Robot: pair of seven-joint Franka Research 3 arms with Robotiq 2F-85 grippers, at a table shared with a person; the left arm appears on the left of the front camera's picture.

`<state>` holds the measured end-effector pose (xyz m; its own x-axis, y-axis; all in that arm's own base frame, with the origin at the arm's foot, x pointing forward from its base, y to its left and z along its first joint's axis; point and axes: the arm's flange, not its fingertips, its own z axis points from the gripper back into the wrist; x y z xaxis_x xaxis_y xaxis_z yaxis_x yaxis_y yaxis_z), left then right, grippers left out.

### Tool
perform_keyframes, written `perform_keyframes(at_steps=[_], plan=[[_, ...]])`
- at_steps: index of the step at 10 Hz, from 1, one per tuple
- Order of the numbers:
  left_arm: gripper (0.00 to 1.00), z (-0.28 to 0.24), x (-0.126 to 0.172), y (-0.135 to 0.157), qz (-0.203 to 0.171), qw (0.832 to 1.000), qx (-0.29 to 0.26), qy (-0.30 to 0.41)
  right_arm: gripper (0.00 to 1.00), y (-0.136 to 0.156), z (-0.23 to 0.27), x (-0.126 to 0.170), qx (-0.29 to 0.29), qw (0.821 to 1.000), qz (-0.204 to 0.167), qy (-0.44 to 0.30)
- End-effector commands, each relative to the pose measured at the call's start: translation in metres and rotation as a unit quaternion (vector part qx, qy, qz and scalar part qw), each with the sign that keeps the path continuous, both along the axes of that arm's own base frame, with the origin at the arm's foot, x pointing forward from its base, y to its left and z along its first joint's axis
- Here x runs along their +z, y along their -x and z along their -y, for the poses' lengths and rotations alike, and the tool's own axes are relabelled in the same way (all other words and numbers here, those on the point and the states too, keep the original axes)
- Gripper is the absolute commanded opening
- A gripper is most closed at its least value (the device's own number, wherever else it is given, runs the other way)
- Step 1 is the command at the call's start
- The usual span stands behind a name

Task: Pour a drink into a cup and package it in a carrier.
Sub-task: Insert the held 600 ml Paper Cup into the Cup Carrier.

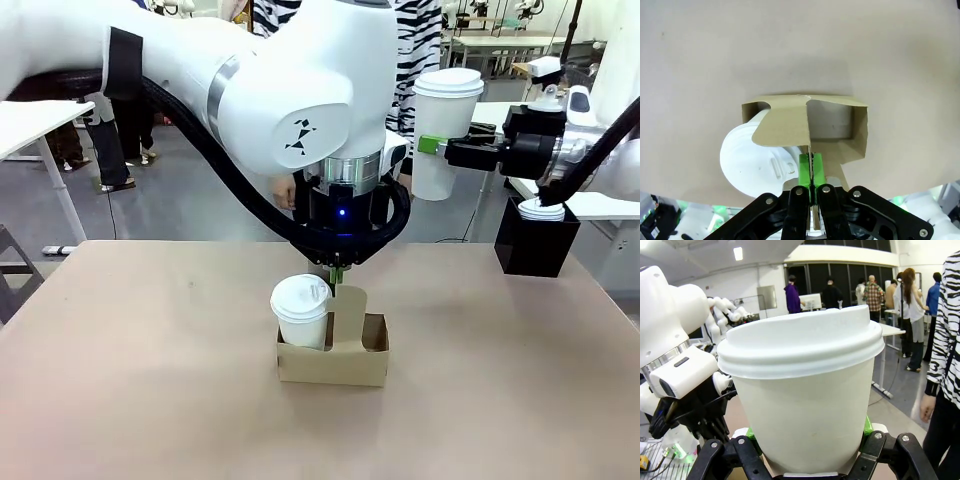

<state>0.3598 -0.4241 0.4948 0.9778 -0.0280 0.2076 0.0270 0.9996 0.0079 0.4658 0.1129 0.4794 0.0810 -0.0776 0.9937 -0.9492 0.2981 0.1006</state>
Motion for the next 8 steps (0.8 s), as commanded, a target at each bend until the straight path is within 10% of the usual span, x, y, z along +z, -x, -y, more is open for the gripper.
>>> perform_keyframes(at_steps=[1,2,3,4,5,6,7,8], plan=[[0.02,-0.001,-0.001,0.001,0.005,1.000,0.003,0.001,0.80,-0.001,-0.002,0.005,-0.003,1.000,0.003,0.003],[0.02,-0.001,-0.001,0.001,0.005,1.000,0.003,0.001,0.80,-0.001,-0.002,0.005,-0.003,1.000,0.003,0.003],[0.60,0.000,0.000,0.000,0.000,1.000,0.000,0.000,0.80,-0.001,-0.002,0.005,-0.003,1.000,0.003,0.003],[0.60,-0.013,0.009,0.000,-0.008,1.000,-0.026,0.008,0.80,-0.001,-0.002,0.005,-0.003,1.000,0.003,0.003],[1.00,-0.023,0.021,0.000,-0.021,0.999,-0.043,0.013,0.80,-0.001,-0.002,0.005,-0.003,1.000,0.003,0.003],[0.64,-0.032,0.033,0.001,-0.032,0.997,-0.066,0.009,0.80,-0.001,-0.002,0.005,-0.003,1.000,0.003,0.003],[1.00,-0.046,0.048,0.005,-0.030,0.996,-0.085,0.008,0.80,-0.001,-0.002,0.005,-0.003,1.000,0.003,0.003],[1.00,-0.060,0.064,0.008,-0.016,0.995,-0.097,0.000,0.80,0.000,0.000,0.000,0.000,1.000,0.000,0.000]])
